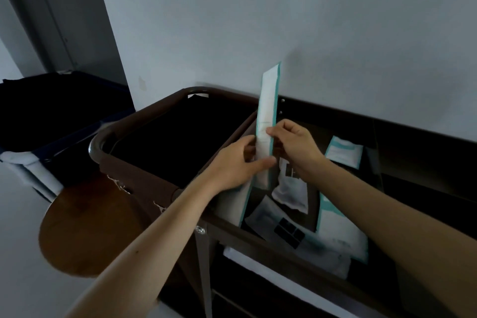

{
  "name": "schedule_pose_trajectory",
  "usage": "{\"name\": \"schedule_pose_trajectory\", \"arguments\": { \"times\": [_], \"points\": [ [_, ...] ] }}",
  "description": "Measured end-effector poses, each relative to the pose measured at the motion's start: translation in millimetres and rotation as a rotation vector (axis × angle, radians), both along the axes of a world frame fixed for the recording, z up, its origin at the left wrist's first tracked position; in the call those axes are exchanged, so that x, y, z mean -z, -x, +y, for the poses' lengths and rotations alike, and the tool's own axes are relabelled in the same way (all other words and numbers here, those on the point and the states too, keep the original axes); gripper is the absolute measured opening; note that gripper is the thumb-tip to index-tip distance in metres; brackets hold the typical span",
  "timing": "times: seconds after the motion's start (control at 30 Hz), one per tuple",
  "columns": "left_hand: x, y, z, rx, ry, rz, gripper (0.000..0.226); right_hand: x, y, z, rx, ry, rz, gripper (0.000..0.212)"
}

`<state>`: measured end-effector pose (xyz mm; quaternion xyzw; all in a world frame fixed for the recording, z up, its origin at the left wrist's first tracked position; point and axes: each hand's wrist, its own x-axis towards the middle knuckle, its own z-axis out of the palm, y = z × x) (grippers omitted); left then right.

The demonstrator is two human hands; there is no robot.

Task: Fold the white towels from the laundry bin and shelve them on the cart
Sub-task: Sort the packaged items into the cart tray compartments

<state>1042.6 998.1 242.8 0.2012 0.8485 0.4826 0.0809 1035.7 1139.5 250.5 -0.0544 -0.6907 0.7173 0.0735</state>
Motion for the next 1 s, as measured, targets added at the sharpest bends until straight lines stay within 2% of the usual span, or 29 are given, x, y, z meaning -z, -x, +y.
{"name": "schedule_pose_trajectory", "arguments": {
  "times": [0.07, 0.17, 0.33, 0.5, 0.67, 0.8, 0.9, 0.97, 1.0],
  "points": [
    [-2.4, 4.0, -0.4, 0.023, -0.151, -0.130, 0.053, -3.8, 1.2, 9.0, 0.028, 0.069, -0.029, 0.031],
    [-2.8, 7.2, 8.7, 0.012, -0.227, -0.225, 0.043, -2.9, -1.4, 20.2, 0.066, 0.085, -0.082, 0.027],
    [-6.4, 10.2, 38.2, -0.013, -0.352, -0.307, 0.007, -2.5, -13.2, 44.3, 0.123, 0.131, -0.094, 0.026],
    [-9.1, 8.6, 84.3, 0.054, -0.300, -0.235, 0.017, -6.9, -40.0, 86.8, 0.127, 0.067, -0.095, 0.022],
    [-22.4, -6.8, 152.5, 0.134, -0.326, -0.220, 0.019, -12.4, -85.3, 155.9, 0.277, -0.074, -0.101, 0.020],
    [-36.3, -17.6, 199.1, 0.194, -0.337, -0.118, 0.024, -17.0, -121.4, 202.7, 0.331, 0.094, -0.081, 0.019],
    [-45.3, -35.0, 238.4, 0.326, -0.192, -0.018, 0.021, -25.5, -144.2, 231.9, 0.354, 0.125, -0.018, 0.014],
    [-47.6, -48.4, 262.7, 0.354, -0.189, -0.018, 0.016, -29.6, -154.0, 245.9, 0.401, 0.106, 0.029, 0.014],
    [-48.6, -55.8, 273.6, 0.353, -0.242, -0.076, 0.016, -30.5, -157.9, 252.4, 0.421, 0.106, 0.059, 0.014]
  ]
}}
